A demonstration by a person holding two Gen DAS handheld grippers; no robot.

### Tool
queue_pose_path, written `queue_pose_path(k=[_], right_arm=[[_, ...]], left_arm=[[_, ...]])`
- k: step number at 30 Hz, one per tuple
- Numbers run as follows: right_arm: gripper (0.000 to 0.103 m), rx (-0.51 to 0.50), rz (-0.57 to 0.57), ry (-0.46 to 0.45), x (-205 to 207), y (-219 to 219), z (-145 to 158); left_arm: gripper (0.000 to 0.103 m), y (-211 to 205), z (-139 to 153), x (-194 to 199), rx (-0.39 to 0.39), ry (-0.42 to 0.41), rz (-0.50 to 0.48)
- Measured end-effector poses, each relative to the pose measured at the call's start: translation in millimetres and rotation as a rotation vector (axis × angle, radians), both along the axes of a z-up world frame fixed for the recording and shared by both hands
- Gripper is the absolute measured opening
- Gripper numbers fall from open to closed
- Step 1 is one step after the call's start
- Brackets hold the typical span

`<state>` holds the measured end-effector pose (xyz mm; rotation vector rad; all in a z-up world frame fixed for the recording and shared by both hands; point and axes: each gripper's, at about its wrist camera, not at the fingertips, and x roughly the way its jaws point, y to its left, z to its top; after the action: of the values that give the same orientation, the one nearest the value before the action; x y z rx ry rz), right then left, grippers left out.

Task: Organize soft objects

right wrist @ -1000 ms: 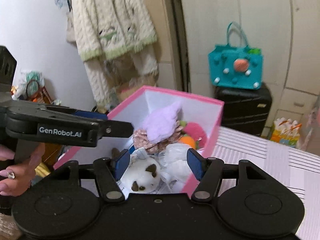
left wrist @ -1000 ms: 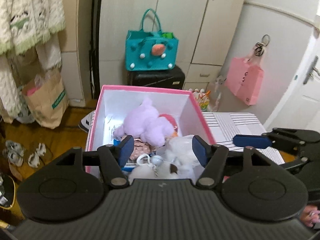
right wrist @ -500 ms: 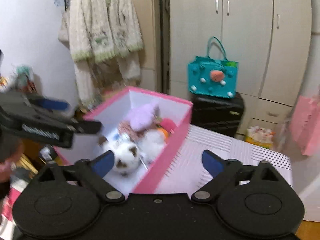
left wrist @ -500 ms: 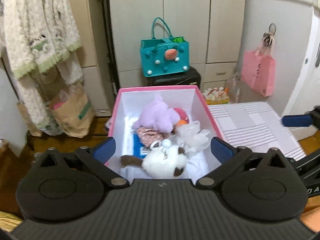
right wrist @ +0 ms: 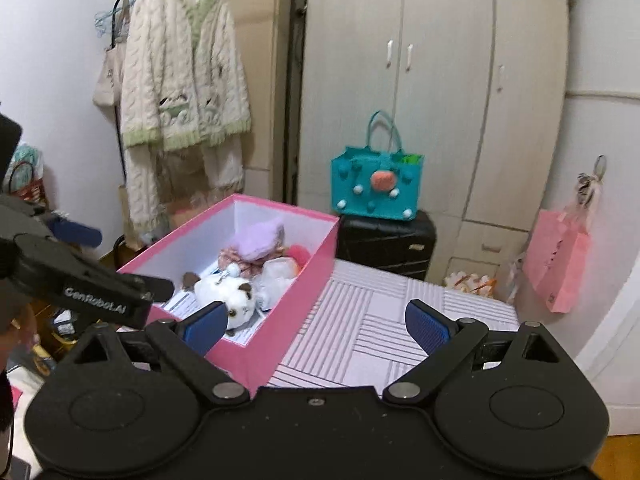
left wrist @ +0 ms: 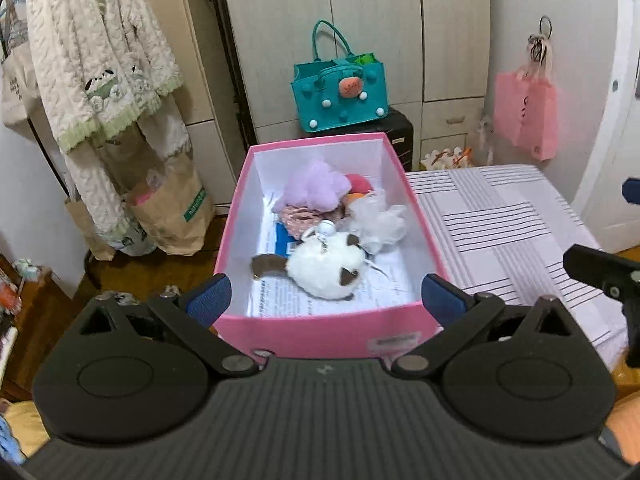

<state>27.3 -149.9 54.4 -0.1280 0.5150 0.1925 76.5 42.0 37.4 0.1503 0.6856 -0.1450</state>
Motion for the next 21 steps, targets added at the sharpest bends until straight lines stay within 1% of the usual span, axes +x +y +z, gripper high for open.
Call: queue_pose_path(k=[3,7,10,14,18,21], right_arm=[[0.098,-0.010,-0.059,0.010,-6,-3,-2],[0.098,0.012,-0.115,0.075,-7,-11,-10],[0.098,0.039,-0.127,0.091,-9,-12,-12],[0.098,0.011,-0.129,0.083,-12,-9,-11],[0.098,0.023,-0.127,0.089,-15,-8,-12],[0.098,0.025,-0.149,0.090,-17,-9,-15]], left_arm=[[0.103,-1,-3,-4,-0.012,-0.001,0.014],[0.103,-3,-10,-6,-0.034,0.031,0.016],[0.103,-5,-13,-8,-0.038,0.033,0.027],[0.103,-6,-13,-10,-0.037,0.030,0.022],[0.103,-6,-13,-12,-0.036,0.022,0.021],[0.103,-6,-12,-15,-0.042,0.013,0.021]])
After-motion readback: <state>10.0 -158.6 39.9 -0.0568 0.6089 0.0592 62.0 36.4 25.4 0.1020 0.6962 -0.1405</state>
